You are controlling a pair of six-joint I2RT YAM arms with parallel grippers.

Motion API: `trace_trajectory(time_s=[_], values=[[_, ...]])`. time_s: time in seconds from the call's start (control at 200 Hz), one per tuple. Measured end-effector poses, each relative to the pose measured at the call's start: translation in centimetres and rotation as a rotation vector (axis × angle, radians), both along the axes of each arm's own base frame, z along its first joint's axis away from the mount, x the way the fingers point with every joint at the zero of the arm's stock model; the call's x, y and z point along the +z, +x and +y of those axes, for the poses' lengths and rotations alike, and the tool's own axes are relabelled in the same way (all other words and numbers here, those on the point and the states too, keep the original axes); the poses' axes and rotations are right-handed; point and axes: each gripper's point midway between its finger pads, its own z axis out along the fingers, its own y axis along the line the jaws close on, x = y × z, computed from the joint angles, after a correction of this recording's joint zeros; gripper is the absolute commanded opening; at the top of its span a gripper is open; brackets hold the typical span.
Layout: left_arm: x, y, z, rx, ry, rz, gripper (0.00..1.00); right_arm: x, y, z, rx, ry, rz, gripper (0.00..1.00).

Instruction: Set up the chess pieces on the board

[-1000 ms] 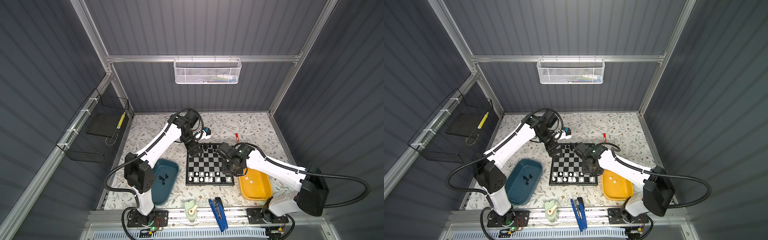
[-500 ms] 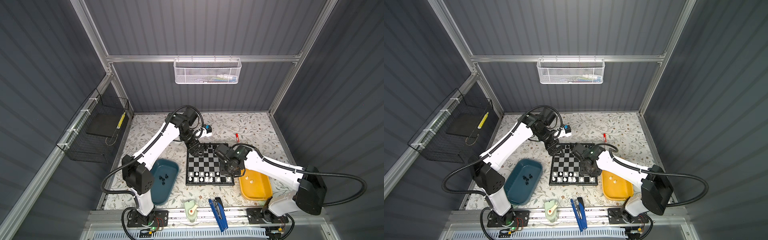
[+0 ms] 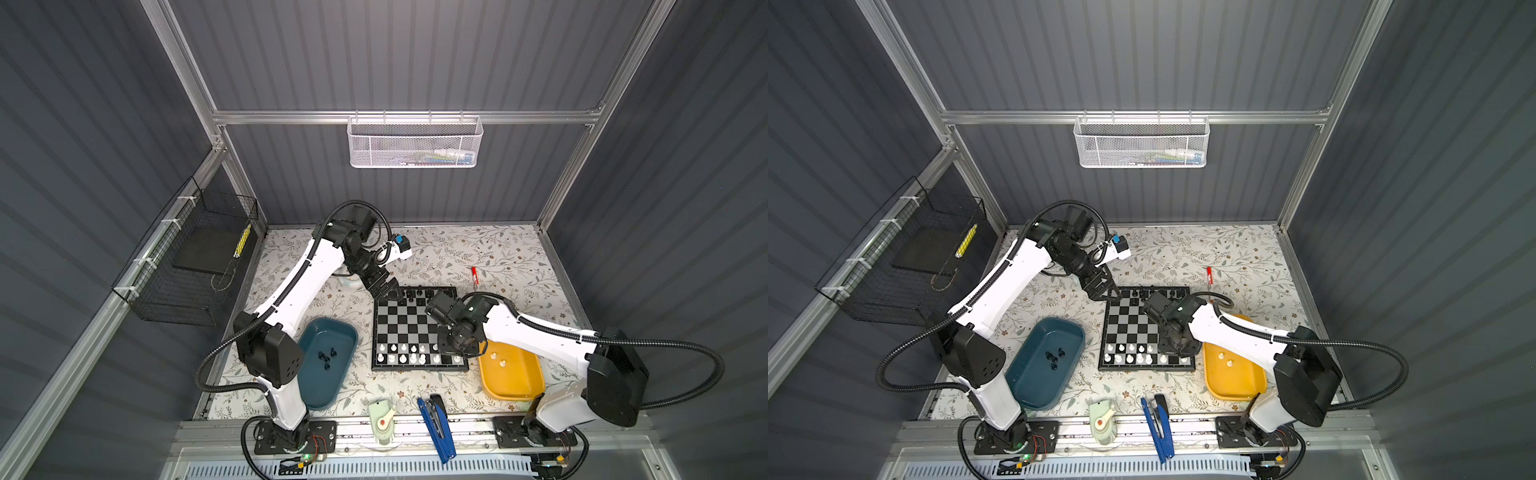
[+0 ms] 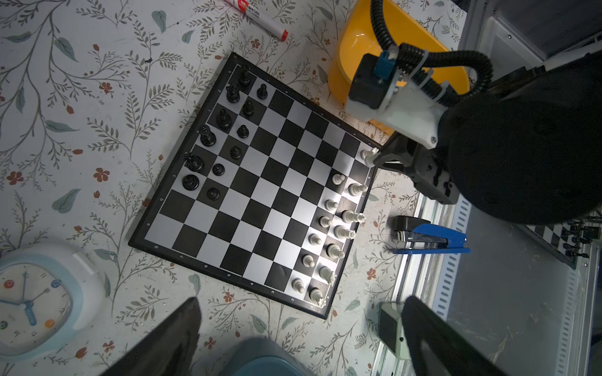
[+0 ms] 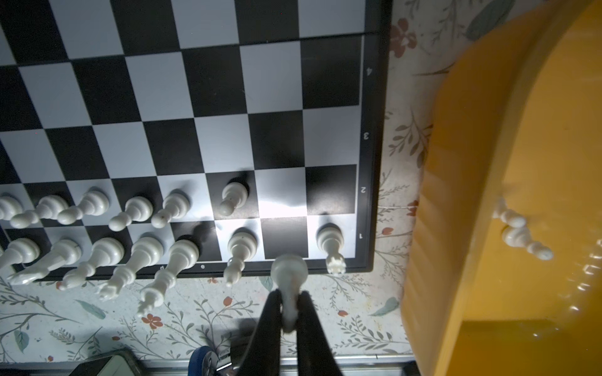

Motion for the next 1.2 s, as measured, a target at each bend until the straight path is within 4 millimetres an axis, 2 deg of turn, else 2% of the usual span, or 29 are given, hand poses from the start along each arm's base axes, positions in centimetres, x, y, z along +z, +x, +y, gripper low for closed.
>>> trace_trajectory(time_s=[0.9,1.201], values=[[-0.1,-0.1,-0.1,-0.002,-0.005,0.006,0.97,-2.6,-0.4,0.5,0.003,-0.008,0.049,0.12],[-0.4,-0.1,-0.1,-0.002,-0.003,0.009,0.97,-2.6,-0.3,0.6,0.004,-0.003,0.045,0.13]])
